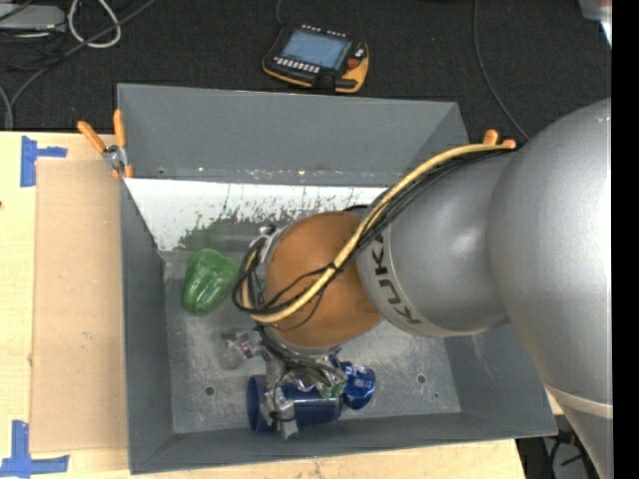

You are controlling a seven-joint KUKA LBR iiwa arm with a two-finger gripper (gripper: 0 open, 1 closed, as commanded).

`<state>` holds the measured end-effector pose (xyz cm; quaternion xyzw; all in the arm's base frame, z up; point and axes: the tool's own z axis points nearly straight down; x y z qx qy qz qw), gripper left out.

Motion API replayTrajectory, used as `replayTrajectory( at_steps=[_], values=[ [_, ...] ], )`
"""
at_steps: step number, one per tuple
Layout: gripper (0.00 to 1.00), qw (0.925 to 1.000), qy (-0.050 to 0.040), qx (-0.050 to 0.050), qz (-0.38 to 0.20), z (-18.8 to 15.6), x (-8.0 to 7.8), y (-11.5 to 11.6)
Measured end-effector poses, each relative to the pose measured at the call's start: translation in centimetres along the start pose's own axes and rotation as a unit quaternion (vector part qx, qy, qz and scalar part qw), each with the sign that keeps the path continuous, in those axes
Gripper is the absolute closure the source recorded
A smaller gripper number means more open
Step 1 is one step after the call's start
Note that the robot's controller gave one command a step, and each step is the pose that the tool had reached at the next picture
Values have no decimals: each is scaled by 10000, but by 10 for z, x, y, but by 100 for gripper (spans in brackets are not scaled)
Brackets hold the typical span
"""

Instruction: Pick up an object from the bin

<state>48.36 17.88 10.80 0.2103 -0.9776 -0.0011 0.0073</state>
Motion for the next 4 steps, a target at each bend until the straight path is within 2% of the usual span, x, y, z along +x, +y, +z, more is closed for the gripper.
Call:
replayTrajectory(
  at_steps=[1,2,3,4],
  values=[
    [0,9998,-120,28,125,-33,0,-51],
    [0,9999,-114,21,126,-32,0,-50],
    [0,9988,-100,12,486,-7,26,-73],
    [0,9976,-92,8,686,7,40,-85]
  ],
)
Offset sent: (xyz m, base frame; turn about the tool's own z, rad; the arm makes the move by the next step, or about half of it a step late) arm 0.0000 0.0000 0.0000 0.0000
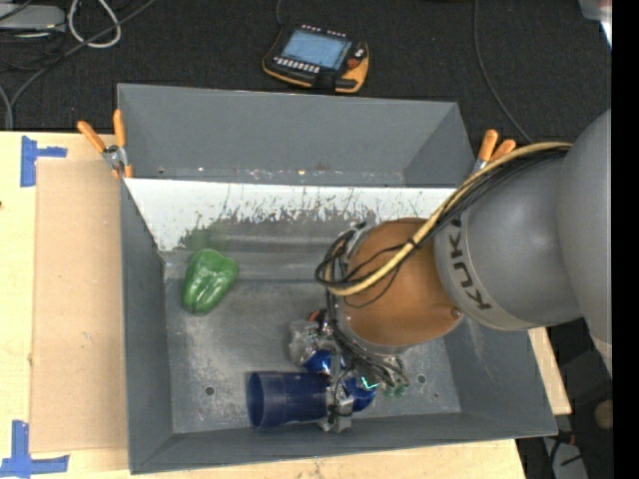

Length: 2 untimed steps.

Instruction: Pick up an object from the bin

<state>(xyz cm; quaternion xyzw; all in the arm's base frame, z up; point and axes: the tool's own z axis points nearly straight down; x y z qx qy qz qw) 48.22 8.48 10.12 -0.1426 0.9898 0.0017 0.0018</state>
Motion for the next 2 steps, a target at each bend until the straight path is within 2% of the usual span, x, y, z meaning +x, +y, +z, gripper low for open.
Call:
replayTrajectory(
  at_steps=[1,2],
  values=[
    [100,10000,-12,0,18,0,-1,0],
    [100,10000,-12,-1,23,0,-1,0]
  ],
)
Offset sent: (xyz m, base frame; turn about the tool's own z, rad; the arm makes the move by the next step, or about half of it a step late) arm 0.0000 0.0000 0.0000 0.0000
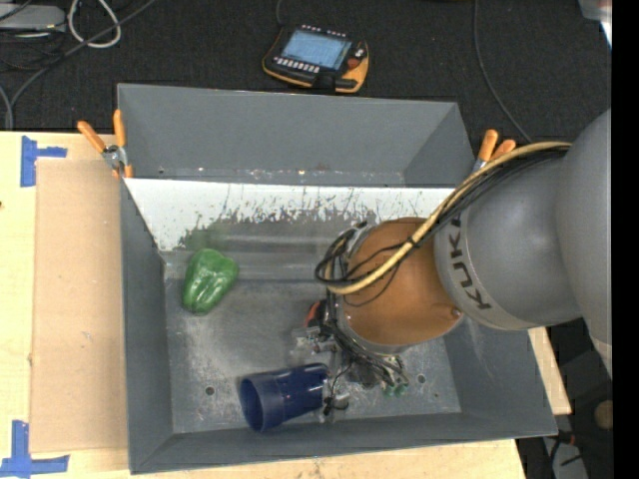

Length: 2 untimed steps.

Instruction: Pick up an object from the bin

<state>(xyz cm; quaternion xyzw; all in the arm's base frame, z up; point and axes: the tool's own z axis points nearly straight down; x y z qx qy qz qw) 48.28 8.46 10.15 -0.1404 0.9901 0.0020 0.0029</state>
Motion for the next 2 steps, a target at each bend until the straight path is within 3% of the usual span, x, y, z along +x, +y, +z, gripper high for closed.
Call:
replayTrajectory(
  at_steps=[1,2],
  values=[
    [100,10000,59,-3,12,-16,0,3],
    [100,9962,24,1,875,-49,-88,-10]
  ],
)
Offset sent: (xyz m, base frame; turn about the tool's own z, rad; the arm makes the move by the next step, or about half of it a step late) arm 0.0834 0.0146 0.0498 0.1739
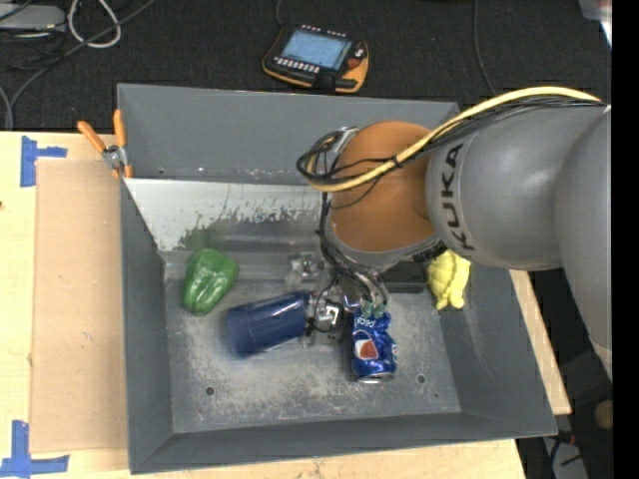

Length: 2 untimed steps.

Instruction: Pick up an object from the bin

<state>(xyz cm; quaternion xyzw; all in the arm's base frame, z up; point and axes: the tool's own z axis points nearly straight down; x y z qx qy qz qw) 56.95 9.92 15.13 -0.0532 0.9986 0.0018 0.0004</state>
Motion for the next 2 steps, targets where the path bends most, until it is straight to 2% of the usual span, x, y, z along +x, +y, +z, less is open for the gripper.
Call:
replayTrajectory(
  at_steps=[1,2],
  values=[
    [100,9988,11,-4,-494,49,55,15],
    [100,10000,0,-2,-95,-38,17,12]
  ],
)
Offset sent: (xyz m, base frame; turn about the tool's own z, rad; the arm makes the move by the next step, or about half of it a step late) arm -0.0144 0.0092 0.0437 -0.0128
